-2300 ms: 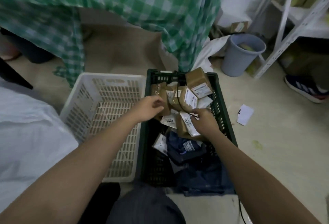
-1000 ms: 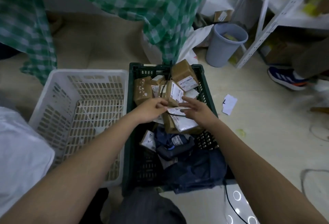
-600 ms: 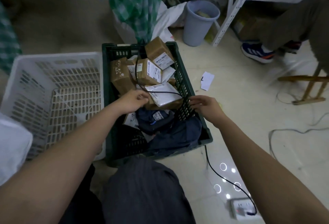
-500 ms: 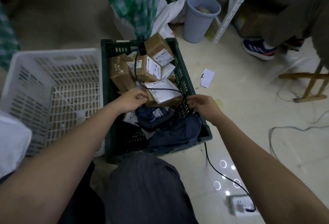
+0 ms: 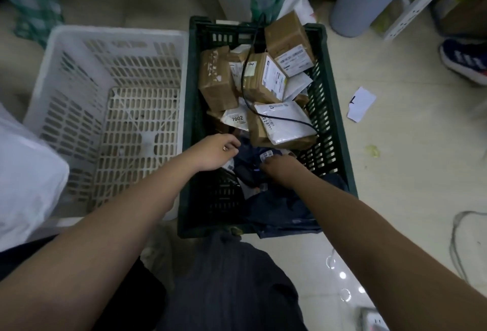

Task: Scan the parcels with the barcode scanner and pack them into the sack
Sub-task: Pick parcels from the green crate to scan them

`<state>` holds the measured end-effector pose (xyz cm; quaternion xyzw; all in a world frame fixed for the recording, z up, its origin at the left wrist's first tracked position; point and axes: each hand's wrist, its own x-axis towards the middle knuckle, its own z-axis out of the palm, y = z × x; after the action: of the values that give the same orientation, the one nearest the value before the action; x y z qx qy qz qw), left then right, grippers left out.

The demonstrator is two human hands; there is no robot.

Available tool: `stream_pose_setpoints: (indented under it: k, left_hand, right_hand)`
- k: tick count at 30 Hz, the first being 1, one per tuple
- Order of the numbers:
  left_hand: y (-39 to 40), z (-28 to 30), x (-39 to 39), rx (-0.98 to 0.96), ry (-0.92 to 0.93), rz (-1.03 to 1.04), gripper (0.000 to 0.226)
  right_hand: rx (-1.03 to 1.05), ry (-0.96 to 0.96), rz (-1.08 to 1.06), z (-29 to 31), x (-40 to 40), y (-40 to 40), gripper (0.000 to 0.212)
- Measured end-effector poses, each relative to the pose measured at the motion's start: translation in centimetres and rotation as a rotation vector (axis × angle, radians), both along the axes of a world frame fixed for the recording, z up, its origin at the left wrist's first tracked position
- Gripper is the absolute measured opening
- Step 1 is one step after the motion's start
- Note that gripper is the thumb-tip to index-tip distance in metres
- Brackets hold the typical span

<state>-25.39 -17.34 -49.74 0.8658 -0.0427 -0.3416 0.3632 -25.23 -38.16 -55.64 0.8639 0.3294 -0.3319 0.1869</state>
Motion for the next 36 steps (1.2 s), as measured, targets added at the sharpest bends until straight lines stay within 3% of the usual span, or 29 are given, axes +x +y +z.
stream_pose_setpoints:
  k: [7,10,13,16,22,25,28,32,34,36]
  left_hand:
    - [-0.2,-1.0,0.9,-0.081,-0.012,0.061,0.029]
    - [0.1,-0.4,1.3,-0.142,-0.090,0.182,0.021]
    - [0.5,0.5,1.7,-0.216,-0.191,0.346,0.018]
    - [0.8,1.4,2.0,-0.235,-0.245,0.446,0.020]
    - [-2.4,1.7,1.8,-0.181,-0.183,0.353,0.020]
    - [-5.2,0.2,2.0,-0.053,-0.192,0.249,0.023]
    - [-7.7,-1.4,2.4,0.044,-0.221,0.217,0.034]
    - [-10.1,-2.8,3.5,0.214,-0.309,0.183,0.069]
    - [-11.0,-3.3,4.0,0.207,-0.253,0.262,0.083]
    - [-11.6,-3.8,4.3,0.144,-0.209,0.344,0.078]
  right_hand:
    - [0.003,0.021,0.057,0.1,0.1,-0.3,0.053]
    - [0.110,-0.024,0.014,1.8,-0.6,-0.7,0.055]
    - [0.231,-0.060,-0.062,3.7,-1.0,-2.1,0.070]
    - [0.477,-0.080,-0.229,5.9,-1.3,-3.8,0.077]
    - [1.175,-0.135,-0.908,9.1,-0.5,-6.0,0.048]
    - [1.347,-0.165,-1.186,10.1,0.6,-6.5,0.029]
    - [1.402,-0.237,-1.308,9.6,1.6,-6.8,0.015]
    - [1.377,-0.246,-1.364,8.2,2.9,-6.3,0.013]
    - [1.382,-0.239,-1.388,7.7,3.5,-5.9,0.010]
    - [1.376,-0.253,-1.410,7.2,3.9,-5.6,0.013]
